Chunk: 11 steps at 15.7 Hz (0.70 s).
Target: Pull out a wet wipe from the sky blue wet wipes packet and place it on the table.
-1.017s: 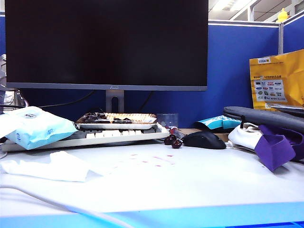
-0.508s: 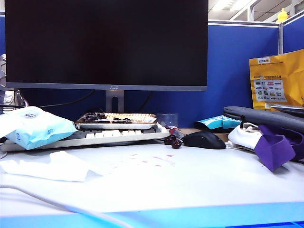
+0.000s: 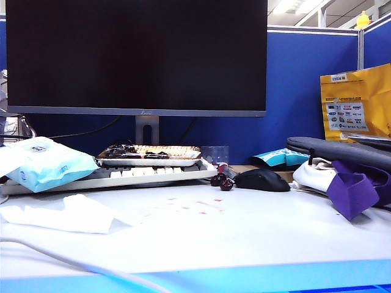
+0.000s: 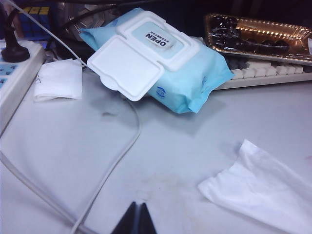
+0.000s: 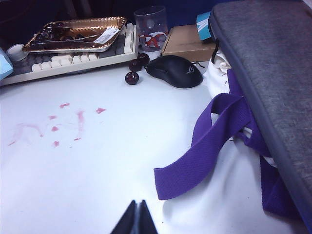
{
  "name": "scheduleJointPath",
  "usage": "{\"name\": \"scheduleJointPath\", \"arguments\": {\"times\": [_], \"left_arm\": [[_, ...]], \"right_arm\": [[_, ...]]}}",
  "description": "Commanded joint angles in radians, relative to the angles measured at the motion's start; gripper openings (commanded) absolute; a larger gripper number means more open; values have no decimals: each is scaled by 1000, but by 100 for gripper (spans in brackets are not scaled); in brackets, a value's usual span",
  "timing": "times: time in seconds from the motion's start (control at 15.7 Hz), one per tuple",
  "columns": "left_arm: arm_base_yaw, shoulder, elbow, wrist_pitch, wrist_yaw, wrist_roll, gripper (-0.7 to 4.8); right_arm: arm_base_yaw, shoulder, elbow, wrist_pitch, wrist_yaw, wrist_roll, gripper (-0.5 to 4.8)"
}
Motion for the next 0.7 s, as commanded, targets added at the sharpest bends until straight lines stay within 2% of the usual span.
{"name": "scheduleJointPath", "arguments": {"times": [0.06,0.19,0.7], "left_arm": [[-60,-3,-6,-11,-29,-2,-5],[-85,-3,-7,-11,-42,1,-5],[-85,-3,-6,-10,-35,-3,-5]], "right_arm": [[1,0,-1,-1,0,2,-1],[1,0,-1,-1,0,2,-1],[1,-1,-1,-1,0,2,-1]]}}
